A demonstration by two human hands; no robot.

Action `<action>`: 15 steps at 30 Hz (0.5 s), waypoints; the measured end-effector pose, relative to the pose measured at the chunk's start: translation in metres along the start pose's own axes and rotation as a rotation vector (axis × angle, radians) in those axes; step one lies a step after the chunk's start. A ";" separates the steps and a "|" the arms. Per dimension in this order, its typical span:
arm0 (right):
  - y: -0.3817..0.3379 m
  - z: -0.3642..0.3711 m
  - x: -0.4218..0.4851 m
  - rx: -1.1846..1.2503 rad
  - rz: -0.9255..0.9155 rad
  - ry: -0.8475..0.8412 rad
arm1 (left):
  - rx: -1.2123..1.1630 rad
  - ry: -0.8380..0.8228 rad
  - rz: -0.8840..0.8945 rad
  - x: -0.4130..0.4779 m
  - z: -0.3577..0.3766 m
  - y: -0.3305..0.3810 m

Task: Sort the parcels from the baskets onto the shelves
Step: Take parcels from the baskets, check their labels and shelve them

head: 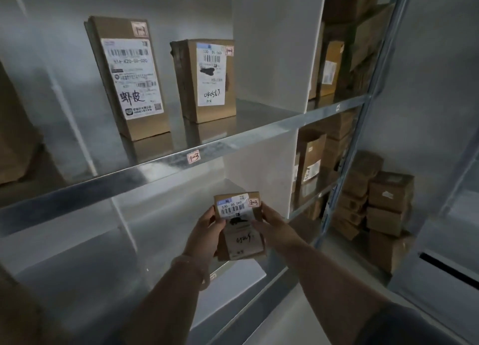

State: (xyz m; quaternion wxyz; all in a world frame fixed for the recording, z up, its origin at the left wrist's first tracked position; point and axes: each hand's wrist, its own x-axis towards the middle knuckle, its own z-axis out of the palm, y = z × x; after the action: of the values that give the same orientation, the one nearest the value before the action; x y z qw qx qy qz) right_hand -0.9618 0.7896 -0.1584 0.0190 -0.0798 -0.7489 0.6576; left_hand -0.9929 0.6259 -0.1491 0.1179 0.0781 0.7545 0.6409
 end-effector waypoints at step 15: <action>0.037 0.059 0.138 -0.024 0.179 -0.381 | -0.147 0.434 -0.128 0.086 -0.051 -0.080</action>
State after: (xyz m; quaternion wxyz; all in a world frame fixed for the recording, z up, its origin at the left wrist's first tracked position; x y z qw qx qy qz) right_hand -1.1020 0.7562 -0.2139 -0.1823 -0.0204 -0.7367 0.6509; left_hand -1.0873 0.5873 -0.2264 -0.0016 -0.1182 0.7168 0.6872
